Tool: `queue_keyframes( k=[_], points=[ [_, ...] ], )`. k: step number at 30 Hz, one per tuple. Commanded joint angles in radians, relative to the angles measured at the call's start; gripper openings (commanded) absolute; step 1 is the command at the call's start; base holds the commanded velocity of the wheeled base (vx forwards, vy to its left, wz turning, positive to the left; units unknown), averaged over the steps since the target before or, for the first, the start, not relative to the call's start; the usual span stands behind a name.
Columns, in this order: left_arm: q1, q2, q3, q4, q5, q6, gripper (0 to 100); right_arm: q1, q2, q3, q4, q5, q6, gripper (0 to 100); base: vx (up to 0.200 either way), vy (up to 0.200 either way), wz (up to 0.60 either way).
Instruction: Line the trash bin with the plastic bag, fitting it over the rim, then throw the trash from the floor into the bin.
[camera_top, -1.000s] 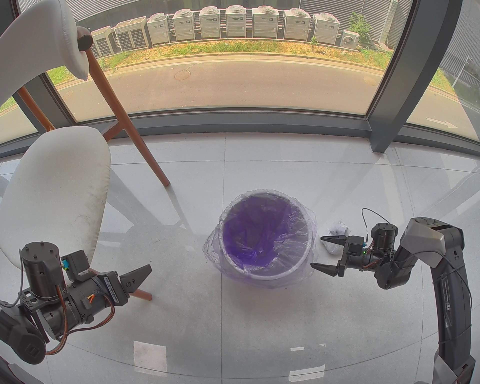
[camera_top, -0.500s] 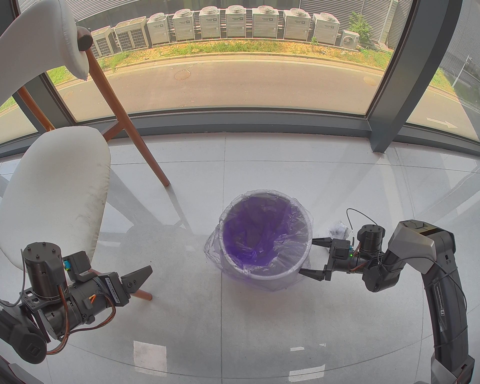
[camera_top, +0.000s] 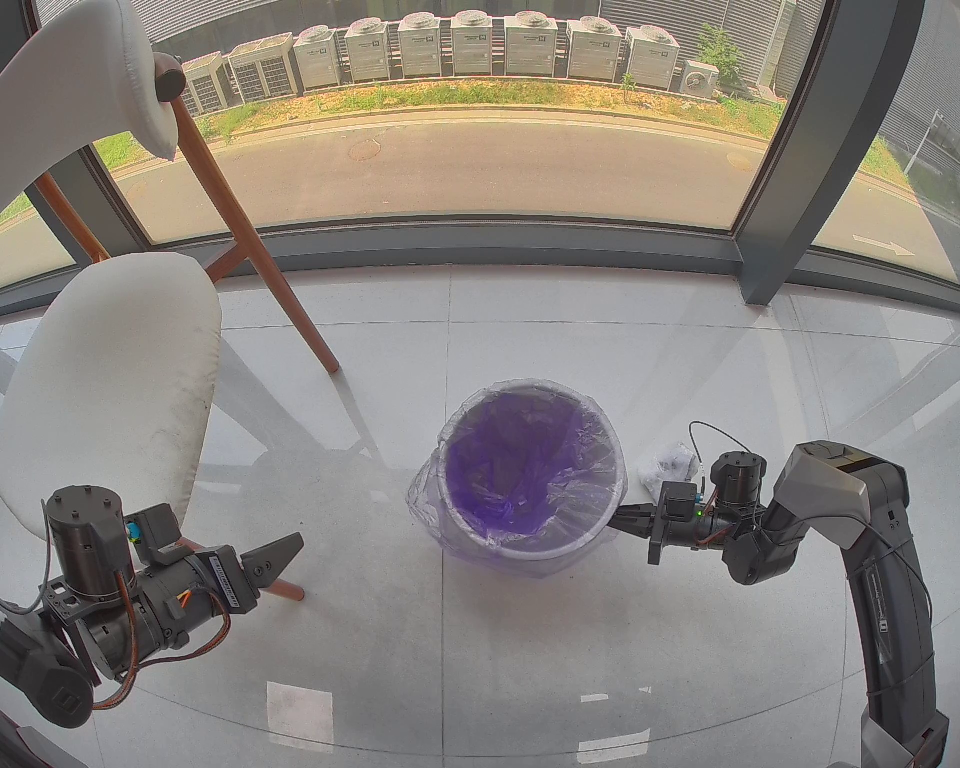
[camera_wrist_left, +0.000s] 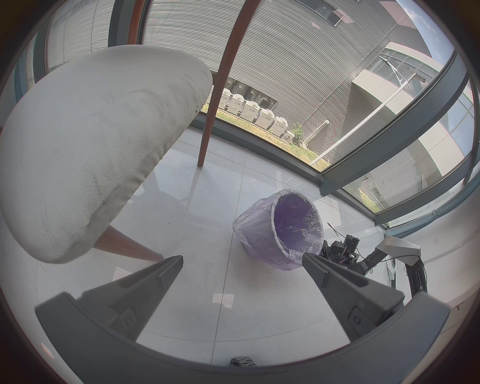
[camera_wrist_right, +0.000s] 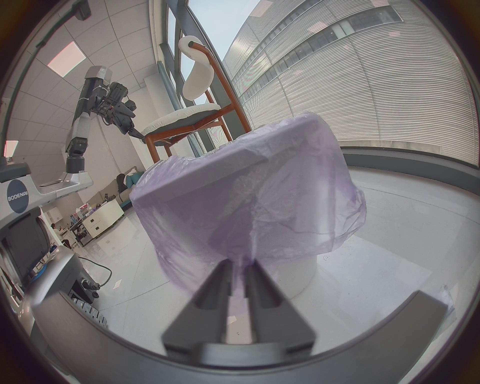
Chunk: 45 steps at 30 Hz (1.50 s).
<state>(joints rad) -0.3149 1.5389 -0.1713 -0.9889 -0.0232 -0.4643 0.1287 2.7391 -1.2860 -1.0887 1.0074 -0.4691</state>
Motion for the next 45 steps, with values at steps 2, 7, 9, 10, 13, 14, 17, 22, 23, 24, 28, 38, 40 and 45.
queue_keyframes(
  k=[2,7,9,10,13,14,17,22,23,24,28,38,40,45],
  points=[
    [0.000,0.001,0.001,0.000,0.000,-0.001,100,-0.003,0.001,0.002,0.000,0.000,0.000,0,0.000,0.000,0.00],
    [0.000,0.003,-0.001,0.000,0.000,-0.001,100,-0.027,-0.012,-0.001,0.075,0.000,0.026,0,0.000,0.000,0.00],
    [-0.001,0.003,-0.001,0.000,0.000,-0.001,100,-0.035,-0.026,-0.013,0.118,0.000,0.049,0,0.000,0.000,0.00],
    [-0.001,0.003,-0.001,0.000,0.000,-0.001,100,-0.037,-0.029,-0.042,0.176,0.000,0.080,0,0.000,0.000,0.00],
    [-0.001,0.004,-0.002,0.000,0.000,0.001,100,-0.037,-0.029,-0.099,0.302,0.000,0.109,0,0.000,0.000,0.00],
    [-0.001,0.003,-0.002,0.000,0.000,-0.001,100,-0.037,-0.029,-0.116,0.354,-0.001,0.109,0,0.000,0.000,0.00],
    [-0.001,0.003,-0.002,0.000,0.000,0.001,100,-0.035,-0.032,-0.150,0.443,-0.001,0.109,0,0.000,0.000,0.00],
    [0.007,-0.003,0.009,0.000,0.000,-0.001,100,-0.037,-0.029,-0.242,0.642,-0.026,0.109,0,0.000,0.000,0.00],
    [0.007,-0.005,0.010,0.000,0.000,-0.001,100,-0.037,-0.029,-0.253,0.670,-0.033,0.109,0,0.000,0.000,0.00],
    [0.007,-0.005,0.009,0.000,0.000,-0.001,100,-0.037,-0.029,-0.263,0.693,-0.035,0.109,0,0.000,0.000,0.00],
    [0.007,-0.003,0.009,0.000,0.000,-0.001,100,-0.037,-0.029,-0.322,0.831,-0.070,0.109,0,0.000,0.000,0.00],
    [0.010,-0.003,0.009,0.000,0.000,-0.001,100,-0.037,0.001,-0.486,1.129,-0.142,0.107,0,0.000,0.000,0.00],
    [0.010,-0.002,0.009,0.001,0.000,-0.001,100,-0.037,0.019,-0.544,1.208,-0.173,0.107,0,0.000,0.000,0.00],
    [0.010,0.000,0.007,0.000,0.000,-0.001,100,-0.034,0.051,-0.653,1.360,-0.224,0.106,0,0.000,0.000,0.00]
  ],
)
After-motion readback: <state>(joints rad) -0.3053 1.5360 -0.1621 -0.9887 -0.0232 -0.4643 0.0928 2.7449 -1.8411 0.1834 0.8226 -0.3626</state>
